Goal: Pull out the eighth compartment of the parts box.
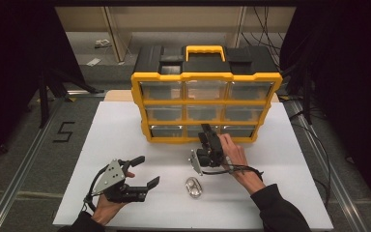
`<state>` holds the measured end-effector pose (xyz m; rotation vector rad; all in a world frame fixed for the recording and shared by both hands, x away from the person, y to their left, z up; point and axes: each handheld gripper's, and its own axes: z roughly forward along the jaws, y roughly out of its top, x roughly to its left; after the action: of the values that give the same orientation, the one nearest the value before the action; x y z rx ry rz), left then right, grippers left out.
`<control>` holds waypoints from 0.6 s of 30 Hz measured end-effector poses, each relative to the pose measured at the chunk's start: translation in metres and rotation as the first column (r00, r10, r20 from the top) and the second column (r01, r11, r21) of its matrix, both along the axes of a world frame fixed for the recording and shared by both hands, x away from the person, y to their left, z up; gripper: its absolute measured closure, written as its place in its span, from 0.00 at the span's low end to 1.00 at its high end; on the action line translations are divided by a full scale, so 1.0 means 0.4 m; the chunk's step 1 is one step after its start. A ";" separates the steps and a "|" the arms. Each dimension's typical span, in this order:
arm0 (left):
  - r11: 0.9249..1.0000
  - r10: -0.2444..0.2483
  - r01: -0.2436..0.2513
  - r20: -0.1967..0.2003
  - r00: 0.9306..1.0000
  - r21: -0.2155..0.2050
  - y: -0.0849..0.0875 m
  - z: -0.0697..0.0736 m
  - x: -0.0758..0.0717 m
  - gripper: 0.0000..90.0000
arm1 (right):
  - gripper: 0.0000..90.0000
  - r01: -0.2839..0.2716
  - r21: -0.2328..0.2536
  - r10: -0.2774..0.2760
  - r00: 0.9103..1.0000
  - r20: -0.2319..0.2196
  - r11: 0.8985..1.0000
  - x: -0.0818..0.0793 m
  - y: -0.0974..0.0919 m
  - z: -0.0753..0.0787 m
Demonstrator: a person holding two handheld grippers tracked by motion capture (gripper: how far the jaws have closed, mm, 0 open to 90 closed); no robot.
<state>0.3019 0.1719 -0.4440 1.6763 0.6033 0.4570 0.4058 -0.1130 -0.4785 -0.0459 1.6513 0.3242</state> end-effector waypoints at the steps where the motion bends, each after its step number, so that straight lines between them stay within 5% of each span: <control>1: 1.000 -0.001 0.001 -0.001 1.000 0.001 0.000 0.000 0.000 0.19 | 0.57 0.003 0.001 -0.003 1.000 0.003 1.000 0.004 -0.001 0.001; 18: 1.000 -0.019 0.019 -0.008 1.000 0.015 -0.007 -0.003 0.000 0.19 | 0.62 0.006 -0.046 -0.004 0.999 0.042 0.999 0.025 0.003 -0.014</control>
<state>0.3021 0.1691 -0.4452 1.6971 0.5902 0.4421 0.4159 -0.1117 -0.4841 -0.0829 1.6174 0.2793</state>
